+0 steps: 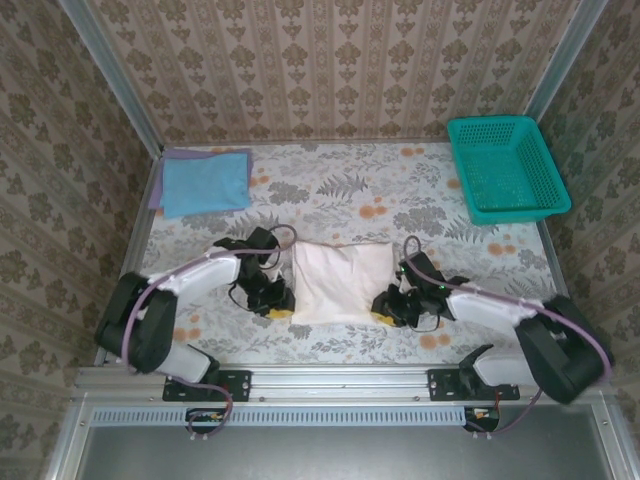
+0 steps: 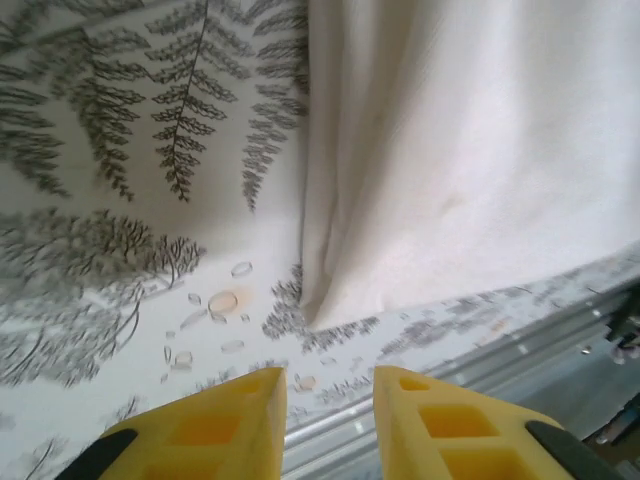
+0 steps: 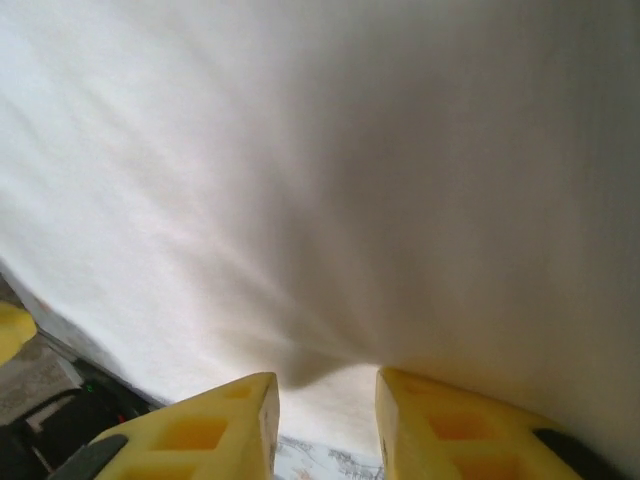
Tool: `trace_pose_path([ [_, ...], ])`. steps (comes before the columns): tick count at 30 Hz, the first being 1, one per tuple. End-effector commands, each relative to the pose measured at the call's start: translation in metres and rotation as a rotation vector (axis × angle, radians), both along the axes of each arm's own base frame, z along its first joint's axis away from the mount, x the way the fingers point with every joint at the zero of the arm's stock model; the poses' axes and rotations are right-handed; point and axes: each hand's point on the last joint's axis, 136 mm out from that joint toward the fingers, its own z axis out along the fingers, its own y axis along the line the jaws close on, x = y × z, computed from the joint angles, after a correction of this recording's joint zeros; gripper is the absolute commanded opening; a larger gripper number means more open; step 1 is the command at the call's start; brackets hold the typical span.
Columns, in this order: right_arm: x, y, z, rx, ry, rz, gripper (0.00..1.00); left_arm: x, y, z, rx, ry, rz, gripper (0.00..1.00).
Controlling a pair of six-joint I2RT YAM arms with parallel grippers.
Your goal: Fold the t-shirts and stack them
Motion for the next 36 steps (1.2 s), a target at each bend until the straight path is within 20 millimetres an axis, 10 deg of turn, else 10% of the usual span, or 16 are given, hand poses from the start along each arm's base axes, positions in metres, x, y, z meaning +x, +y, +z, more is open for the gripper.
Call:
trace_pose_path([
  [1,0.011,-0.016,0.027,-0.026,-0.083,-0.094,0.48,0.025,0.001,0.044,-0.037,-0.07,0.063,0.33],
  [7,0.07,-0.037,0.066,-0.005,-0.205,-0.235,0.49,0.096,-0.04,0.095,-0.162,-0.167,0.057,0.35],
  [15,0.144,-0.015,0.055,-0.052,-0.103,-0.126,0.26,0.145,-0.11,0.083,-0.197,-0.184,-0.086,0.3],
  [29,0.169,-0.053,-0.026,-0.14,0.121,-0.205,0.2,0.176,-0.06,-0.04,-0.044,-0.086,-0.018,0.27],
  [36,0.169,-0.066,-0.031,-0.145,0.135,-0.223,0.22,0.184,-0.034,-0.062,0.009,-0.079,0.019,0.25],
])
